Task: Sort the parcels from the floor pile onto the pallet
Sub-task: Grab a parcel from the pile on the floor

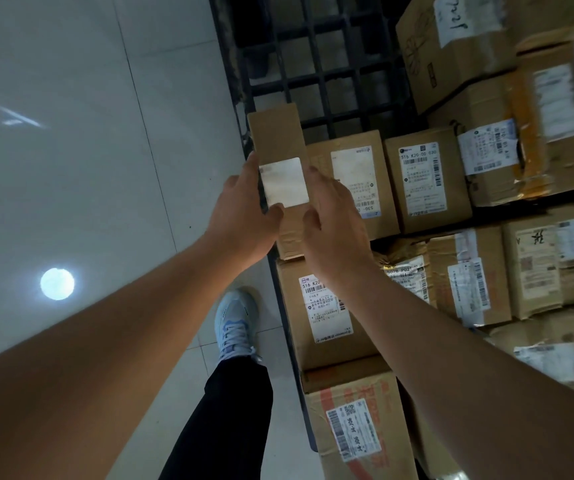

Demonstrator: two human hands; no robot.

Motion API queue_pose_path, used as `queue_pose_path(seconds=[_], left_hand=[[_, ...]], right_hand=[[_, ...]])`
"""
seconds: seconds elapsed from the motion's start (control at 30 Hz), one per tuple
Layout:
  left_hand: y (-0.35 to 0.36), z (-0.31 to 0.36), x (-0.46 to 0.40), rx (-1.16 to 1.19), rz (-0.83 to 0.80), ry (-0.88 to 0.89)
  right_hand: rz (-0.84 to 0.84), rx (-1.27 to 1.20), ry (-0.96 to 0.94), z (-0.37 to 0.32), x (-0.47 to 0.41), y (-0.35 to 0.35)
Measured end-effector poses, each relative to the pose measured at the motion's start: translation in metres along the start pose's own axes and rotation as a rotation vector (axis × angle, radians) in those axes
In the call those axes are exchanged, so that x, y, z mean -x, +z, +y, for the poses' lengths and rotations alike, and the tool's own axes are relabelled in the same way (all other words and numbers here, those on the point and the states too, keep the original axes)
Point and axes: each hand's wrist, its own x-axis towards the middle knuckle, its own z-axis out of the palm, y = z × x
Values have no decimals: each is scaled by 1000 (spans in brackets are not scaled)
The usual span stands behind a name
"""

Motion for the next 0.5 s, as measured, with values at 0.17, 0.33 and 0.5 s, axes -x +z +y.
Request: queue_pose_path(seconds=[0.17,0.33,0.5], left_hand=[[-29,39,37,-206,75,152],[-62,93,101,-342,164,286],[-90,162,195,-406,222,406]], right_hand=[[25,34,-71,-23,30,-40],[61,50,-184,-52,83,-105],[60,87,-283,-75,158,-183]])
